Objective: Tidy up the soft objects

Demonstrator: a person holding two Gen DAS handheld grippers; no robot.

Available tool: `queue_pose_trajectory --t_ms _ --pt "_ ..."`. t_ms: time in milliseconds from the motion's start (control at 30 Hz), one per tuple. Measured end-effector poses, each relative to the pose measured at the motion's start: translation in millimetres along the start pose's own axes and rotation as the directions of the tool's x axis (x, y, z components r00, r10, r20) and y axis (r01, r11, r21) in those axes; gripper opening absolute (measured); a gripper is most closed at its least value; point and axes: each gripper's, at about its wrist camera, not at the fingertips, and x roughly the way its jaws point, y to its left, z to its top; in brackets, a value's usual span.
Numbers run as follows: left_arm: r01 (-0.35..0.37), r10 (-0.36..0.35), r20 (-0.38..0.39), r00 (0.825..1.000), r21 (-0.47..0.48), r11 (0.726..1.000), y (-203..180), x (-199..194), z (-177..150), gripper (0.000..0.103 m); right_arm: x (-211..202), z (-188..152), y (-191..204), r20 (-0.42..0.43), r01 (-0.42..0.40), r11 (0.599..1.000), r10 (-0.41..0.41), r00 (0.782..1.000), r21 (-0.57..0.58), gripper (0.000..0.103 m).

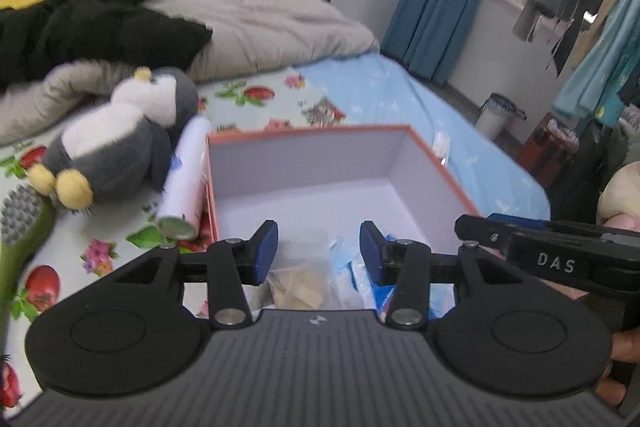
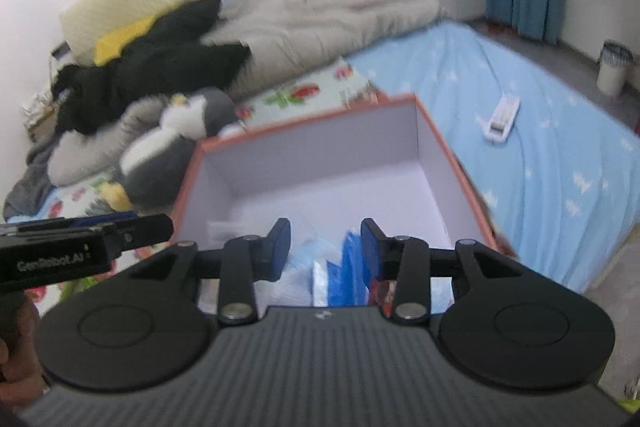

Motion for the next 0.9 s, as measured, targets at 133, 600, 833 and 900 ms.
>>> queue_pose_trajectory --t_ms 133,600,833,900 --pt "0.012 -0.012 0.046 0.999 -0.001 1.000 -3.7 -40.6 1.4 0.051 -37.2 4.7 11.7 0.060 -0.006 1.000 0.007 0.998 -0.020 0.042" --pt "0.016 -0.020 0.136 0.990 0.027 0.999 -18.0 -140.9 -35.7 0.051 -110.7 -28.7 44.1 0.137 -0.005 0.998 0.014 0.990 -0.069 0.042" --pt "-0.009 0.008 0.128 0.992 0.007 1.000 -16.0 -164.3 -70.8 0.051 -128.1 -58.0 49.3 0.117 -0.001 0.996 0.012 0.993 -0.093 0.042" --pt "-0.017 0.017 0.118 0.993 0.004 1.000 -14.8 -166.6 -82.1 0.051 -129.9 -67.5 50.1 0.104 -0.004 0.994 0.015 0.994 -0.113 0.042"
